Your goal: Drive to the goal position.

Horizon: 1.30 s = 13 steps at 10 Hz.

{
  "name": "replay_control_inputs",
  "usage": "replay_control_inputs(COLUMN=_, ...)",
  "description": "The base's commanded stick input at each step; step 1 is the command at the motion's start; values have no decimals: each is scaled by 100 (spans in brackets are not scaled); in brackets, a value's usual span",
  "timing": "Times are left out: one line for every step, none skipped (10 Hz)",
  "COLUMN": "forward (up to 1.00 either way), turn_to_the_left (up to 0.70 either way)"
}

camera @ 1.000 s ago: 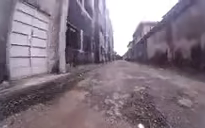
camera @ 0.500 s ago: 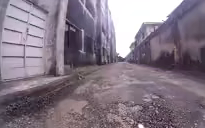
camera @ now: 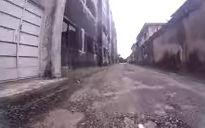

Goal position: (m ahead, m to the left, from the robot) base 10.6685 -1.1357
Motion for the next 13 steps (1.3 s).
replay_control_inputs(forward=70, turn_to_the_left=-35)
replay_control_inputs(forward=70, turn_to_the_left=-35)
replay_control_inputs(forward=70, turn_to_the_left=-35)
replay_control_inputs(forward=70, turn_to_the_left=-35)
replay_control_inputs(forward=70, turn_to_the_left=-35)
replay_control_inputs(forward=70, turn_to_the_left=0)
replay_control_inputs(forward=70, turn_to_the_left=0)
replay_control_inputs(forward=70, turn_to_the_left=0)
replay_control_inputs(forward=70, turn_to_the_left=0)
replay_control_inputs(forward=70, turn_to_the_left=0)
replay_control_inputs(forward=70, turn_to_the_left=0)
replay_control_inputs(forward=70, turn_to_the_left=-35)
replay_control_inputs(forward=70, turn_to_the_left=-35)
